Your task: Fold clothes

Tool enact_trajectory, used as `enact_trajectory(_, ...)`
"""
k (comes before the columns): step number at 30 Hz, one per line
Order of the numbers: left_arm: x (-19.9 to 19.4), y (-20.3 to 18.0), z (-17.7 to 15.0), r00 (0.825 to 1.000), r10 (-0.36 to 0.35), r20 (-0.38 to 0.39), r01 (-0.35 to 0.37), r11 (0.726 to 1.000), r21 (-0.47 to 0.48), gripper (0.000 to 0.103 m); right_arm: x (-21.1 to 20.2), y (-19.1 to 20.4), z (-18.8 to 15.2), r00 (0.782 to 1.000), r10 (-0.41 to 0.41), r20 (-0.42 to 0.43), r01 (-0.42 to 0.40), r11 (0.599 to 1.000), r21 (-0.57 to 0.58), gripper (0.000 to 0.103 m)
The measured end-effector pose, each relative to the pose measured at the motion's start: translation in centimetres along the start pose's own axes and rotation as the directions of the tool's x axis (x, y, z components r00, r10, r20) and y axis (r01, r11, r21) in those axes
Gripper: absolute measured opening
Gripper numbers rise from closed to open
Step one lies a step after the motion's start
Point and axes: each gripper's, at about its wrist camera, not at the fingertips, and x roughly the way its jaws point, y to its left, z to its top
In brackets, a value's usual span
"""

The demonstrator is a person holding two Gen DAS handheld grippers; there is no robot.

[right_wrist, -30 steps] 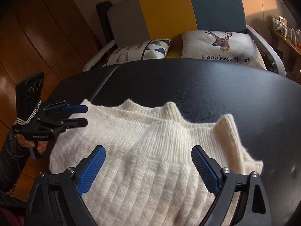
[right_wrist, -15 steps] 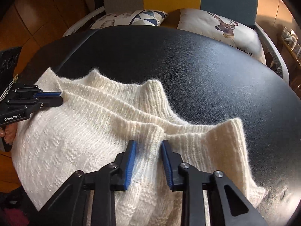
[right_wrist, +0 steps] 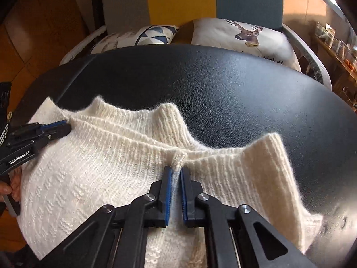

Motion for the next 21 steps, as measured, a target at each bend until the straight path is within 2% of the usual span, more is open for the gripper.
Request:
enact_trajectory(3,0.1,-0.1,0.2,1.0,-0.007,-0.014,0.007,1.0,0.001,0.01,-0.4,-1.0,-0.5,0.998,0.054,0.036,-0.055,0.997,0.052,0.01)
enact_trajectory(4,0.0,-0.2,0.4,1.0,-0.005,-0.023,0.005,1.0,0.003,0.01,-0.5,-1.3,-0.6,0.996,0.078,0.047,-0.081,0.994,0.07,0.012)
enact_trajectory(5,-0.3,-0.3,0.6,1.0,0.005,-0.021,-0.005,1.0,0.003,0.014,-0.9,-1.7,-0.6,0.993,0.106,0.048,-0.11,0.99,0.087,0.02)
enact_trajectory(6,-0.9,-0.5,0.8,1.0,0.022,-0.005,-0.022,1.0,0.001,0.019,-1.4,-2.1,-0.6,0.99,0.133,0.053,-0.138,0.985,0.104,0.023)
enact_trajectory(9,-3.2,-1.0,1.2,0.992,0.103,0.066,-0.104,0.995,0.012,0.023,-5.1,-3.8,-1.6,0.972,0.19,0.134,-0.21,0.965,0.155,0.025)
enact_trajectory(11,-4.9,-1.4,1.2,0.988,0.106,0.11,-0.108,0.994,0.008,0.027,-8.2,-5.9,-3.2,0.959,0.21,0.191,-0.245,0.952,0.184,0.027)
enact_trajectory(13,-6.2,-2.4,0.8,0.992,0.029,0.126,-0.031,0.999,0.009,0.033,-11.2,-8.3,-5.3,0.945,0.225,0.235,-0.278,0.934,0.223,0.028)
enact_trajectory(15,-6.5,-4.6,0.2,0.993,-0.028,0.118,0.022,0.998,0.056,0.038,-13.2,-11.0,-8.1,0.935,0.258,0.244,-0.322,0.905,0.279,0.028)
enact_trajectory(19,-5.7,-9.7,-1.2,0.991,-0.12,0.064,0.108,0.98,0.166,0.038,-14.4,-14.8,-13.6,0.905,0.361,0.227,-0.422,0.833,0.358,0.028)
enact_trajectory(21,-5.1,-12.3,-1.8,0.988,-0.152,0.037,0.14,0.965,0.223,0.038,-14.1,-15.6,-15.8,0.881,0.425,0.207,-0.473,0.799,0.372,0.028)
